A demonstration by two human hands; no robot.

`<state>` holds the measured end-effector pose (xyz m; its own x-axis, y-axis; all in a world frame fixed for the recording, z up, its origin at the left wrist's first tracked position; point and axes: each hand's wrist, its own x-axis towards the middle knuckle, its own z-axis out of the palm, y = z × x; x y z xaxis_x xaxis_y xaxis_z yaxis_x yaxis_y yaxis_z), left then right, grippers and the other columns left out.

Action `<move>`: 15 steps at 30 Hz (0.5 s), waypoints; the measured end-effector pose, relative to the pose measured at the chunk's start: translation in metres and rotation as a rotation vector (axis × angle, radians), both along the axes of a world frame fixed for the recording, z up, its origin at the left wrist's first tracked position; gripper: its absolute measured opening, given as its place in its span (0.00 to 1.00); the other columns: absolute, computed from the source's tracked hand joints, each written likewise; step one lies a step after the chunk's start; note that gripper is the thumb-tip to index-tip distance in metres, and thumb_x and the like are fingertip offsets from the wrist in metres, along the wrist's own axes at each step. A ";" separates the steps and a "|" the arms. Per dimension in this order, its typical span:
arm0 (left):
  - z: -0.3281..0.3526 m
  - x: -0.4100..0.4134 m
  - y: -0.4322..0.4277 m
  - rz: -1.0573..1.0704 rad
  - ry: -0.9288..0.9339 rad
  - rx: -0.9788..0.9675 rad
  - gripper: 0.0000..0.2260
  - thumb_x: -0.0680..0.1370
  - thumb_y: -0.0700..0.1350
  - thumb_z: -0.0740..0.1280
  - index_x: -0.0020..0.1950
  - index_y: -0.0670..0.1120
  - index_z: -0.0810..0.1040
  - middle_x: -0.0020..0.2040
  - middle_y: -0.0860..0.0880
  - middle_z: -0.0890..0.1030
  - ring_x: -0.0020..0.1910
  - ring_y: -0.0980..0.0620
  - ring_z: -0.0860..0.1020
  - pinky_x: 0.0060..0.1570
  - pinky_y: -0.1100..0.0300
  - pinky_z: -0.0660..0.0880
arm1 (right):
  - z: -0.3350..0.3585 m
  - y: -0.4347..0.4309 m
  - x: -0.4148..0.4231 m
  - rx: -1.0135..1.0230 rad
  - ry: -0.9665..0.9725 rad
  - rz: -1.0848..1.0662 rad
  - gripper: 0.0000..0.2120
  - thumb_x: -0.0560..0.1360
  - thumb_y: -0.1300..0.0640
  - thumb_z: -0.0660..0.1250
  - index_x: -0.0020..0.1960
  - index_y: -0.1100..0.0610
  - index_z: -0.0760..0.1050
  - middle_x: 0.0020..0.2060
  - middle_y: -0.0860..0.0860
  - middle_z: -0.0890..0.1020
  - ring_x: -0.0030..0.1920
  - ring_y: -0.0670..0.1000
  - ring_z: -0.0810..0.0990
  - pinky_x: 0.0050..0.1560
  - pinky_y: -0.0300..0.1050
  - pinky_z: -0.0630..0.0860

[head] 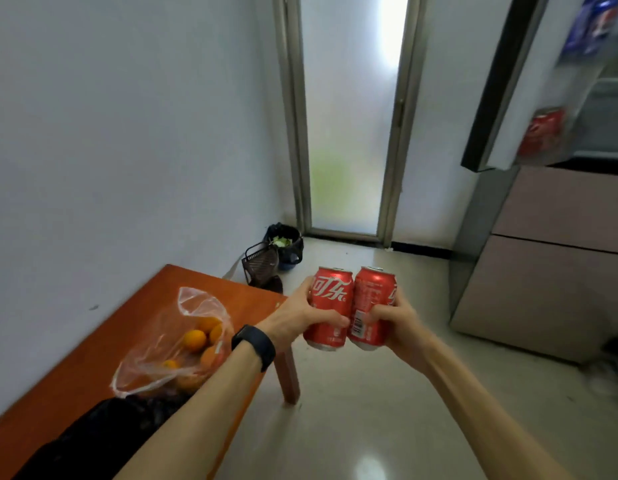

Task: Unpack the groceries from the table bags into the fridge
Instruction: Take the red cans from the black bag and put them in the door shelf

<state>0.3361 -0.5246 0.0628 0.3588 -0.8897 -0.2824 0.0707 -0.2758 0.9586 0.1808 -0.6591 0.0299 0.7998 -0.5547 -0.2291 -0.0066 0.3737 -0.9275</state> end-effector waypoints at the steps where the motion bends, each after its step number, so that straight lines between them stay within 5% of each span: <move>1: 0.007 -0.018 -0.024 -0.018 -0.035 -0.031 0.39 0.61 0.41 0.80 0.67 0.53 0.67 0.61 0.46 0.79 0.59 0.48 0.80 0.57 0.51 0.79 | 0.008 -0.019 -0.018 -0.030 -0.006 -0.029 0.41 0.58 0.65 0.73 0.68 0.50 0.67 0.61 0.61 0.78 0.59 0.63 0.80 0.51 0.62 0.82; 9: 0.062 -0.122 -0.190 -0.013 -0.192 -0.251 0.37 0.64 0.36 0.81 0.64 0.55 0.65 0.58 0.48 0.79 0.56 0.50 0.79 0.54 0.52 0.79 | 0.085 -0.142 -0.140 -0.255 -0.046 -0.232 0.40 0.54 0.63 0.75 0.63 0.46 0.69 0.56 0.58 0.81 0.56 0.60 0.82 0.56 0.65 0.80; 15: 0.125 -0.163 -0.285 -0.079 -0.312 -0.425 0.36 0.67 0.39 0.81 0.67 0.54 0.65 0.58 0.51 0.77 0.56 0.52 0.78 0.46 0.61 0.79 | 0.144 -0.211 -0.204 -0.438 -0.067 -0.340 0.41 0.58 0.62 0.74 0.68 0.48 0.64 0.58 0.57 0.78 0.57 0.57 0.80 0.55 0.54 0.80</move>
